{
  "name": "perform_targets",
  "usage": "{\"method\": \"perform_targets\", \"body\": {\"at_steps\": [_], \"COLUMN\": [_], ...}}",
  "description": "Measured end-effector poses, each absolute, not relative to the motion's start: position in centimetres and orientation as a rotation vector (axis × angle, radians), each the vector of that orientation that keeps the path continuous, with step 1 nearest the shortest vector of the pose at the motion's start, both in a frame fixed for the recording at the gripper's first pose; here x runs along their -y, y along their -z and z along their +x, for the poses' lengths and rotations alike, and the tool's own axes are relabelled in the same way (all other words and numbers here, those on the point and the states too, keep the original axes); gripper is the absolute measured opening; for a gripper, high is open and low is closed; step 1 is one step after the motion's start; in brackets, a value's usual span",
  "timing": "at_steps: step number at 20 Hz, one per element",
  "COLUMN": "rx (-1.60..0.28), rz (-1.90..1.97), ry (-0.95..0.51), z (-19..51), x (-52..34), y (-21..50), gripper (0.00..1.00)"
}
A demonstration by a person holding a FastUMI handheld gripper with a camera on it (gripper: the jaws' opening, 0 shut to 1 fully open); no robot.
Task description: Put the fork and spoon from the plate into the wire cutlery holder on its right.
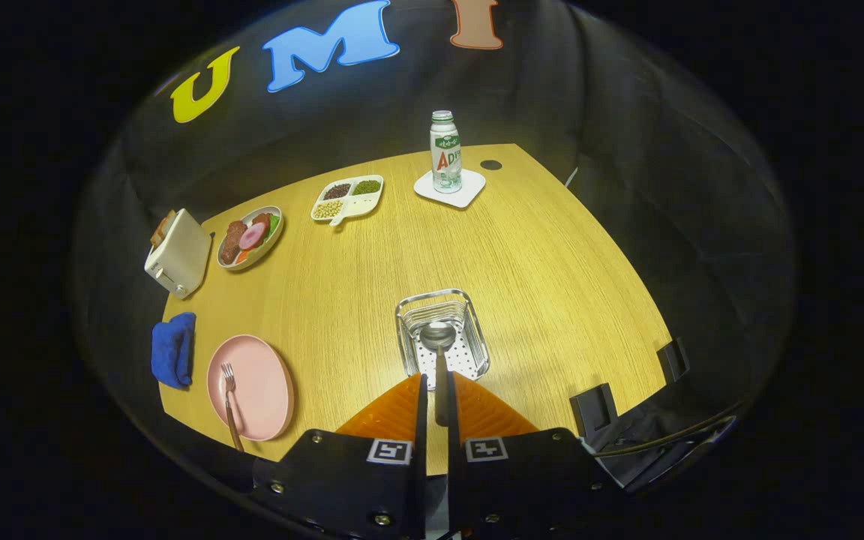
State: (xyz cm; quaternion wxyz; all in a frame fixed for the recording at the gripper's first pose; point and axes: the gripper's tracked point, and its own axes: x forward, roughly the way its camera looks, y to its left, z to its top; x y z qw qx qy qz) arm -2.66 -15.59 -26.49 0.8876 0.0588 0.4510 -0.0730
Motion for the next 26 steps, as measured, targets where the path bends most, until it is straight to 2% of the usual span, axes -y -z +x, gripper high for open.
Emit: {"method": "perform_targets", "body": {"at_steps": [10, 26], "rx": [-0.862, -1.029], "rz": [0.086, 0.033], "ry": [-0.002, -0.294], "z": [-1.0, -4.5], "x": [6.5, -12.6], "y": [24.3, 33.5], "gripper": [0.12, 0.12]}}
